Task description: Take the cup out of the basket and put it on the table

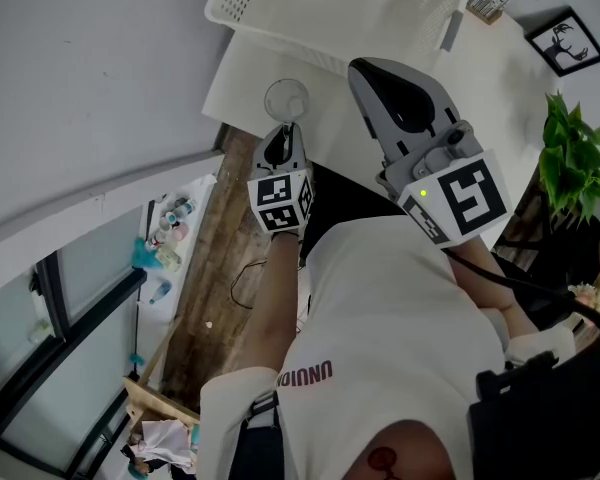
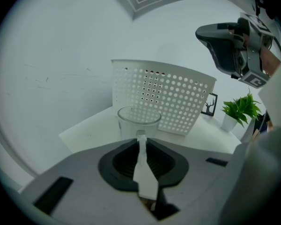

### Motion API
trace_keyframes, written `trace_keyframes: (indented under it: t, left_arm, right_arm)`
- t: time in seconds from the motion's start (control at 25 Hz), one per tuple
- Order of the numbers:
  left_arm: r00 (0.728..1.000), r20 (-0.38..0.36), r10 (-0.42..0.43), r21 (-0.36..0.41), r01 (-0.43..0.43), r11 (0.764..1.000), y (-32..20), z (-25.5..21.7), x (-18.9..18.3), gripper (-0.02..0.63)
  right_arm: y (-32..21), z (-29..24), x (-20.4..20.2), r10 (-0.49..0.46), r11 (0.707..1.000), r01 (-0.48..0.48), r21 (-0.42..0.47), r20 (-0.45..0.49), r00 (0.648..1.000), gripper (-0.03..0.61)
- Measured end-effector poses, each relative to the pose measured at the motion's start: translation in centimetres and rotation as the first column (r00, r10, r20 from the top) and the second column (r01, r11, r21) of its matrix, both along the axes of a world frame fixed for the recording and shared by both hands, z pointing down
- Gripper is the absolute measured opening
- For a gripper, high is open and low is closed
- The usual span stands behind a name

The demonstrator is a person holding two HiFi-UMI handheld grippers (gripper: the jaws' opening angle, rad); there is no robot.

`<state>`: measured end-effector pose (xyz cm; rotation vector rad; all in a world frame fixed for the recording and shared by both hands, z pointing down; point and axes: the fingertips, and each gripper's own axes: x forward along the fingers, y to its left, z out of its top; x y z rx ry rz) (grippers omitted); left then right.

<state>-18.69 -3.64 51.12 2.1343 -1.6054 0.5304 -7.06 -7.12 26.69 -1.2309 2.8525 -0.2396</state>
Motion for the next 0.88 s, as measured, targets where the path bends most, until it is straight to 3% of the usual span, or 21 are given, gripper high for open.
trace_keyframes:
  t: [0.88]
  left_arm:
    - [0.999, 0.025, 0.038, -0.016, -0.037, 0.999, 0.6, 1.0, 1.0, 0.072]
  right_arm:
    - [0.2, 0.0, 0.2, -0.001, 1.0, 0.001, 0.002, 0.006, 1.0, 0.018]
